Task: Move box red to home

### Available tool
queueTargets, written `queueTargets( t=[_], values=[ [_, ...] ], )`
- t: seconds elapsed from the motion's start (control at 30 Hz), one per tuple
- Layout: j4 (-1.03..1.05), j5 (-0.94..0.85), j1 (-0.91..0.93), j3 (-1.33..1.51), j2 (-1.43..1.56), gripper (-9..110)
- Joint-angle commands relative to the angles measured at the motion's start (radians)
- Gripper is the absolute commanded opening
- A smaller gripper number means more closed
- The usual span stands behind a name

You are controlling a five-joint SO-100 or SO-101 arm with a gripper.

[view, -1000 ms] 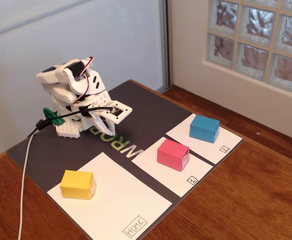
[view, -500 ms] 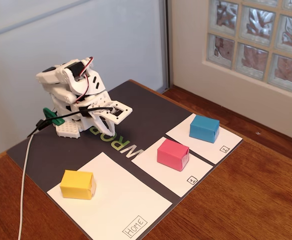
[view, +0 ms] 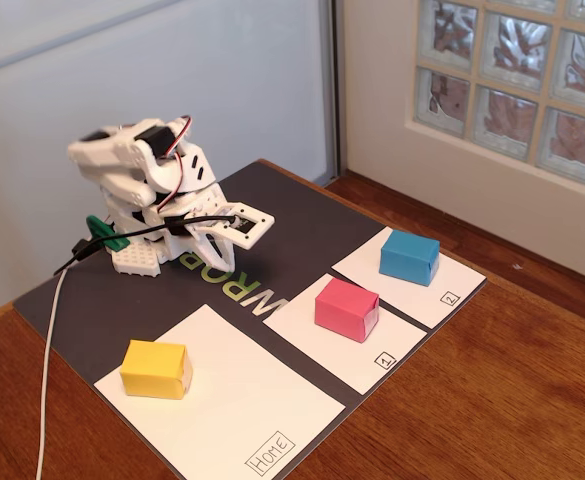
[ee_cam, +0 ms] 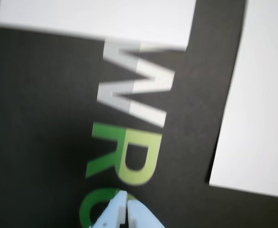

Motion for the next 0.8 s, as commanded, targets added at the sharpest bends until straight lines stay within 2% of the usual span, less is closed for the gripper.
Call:
queueTargets(
  t=[0.0,0.5,0.77],
  values=[
    [-0.064,-0.028,-0.005,-0.268,-0.311,0],
    [-0.028,-0.192,0.037,-0.957,-0.979,0],
    [-0.028,-0.114,-0.014,-1.247,-1.284,0]
  ],
)
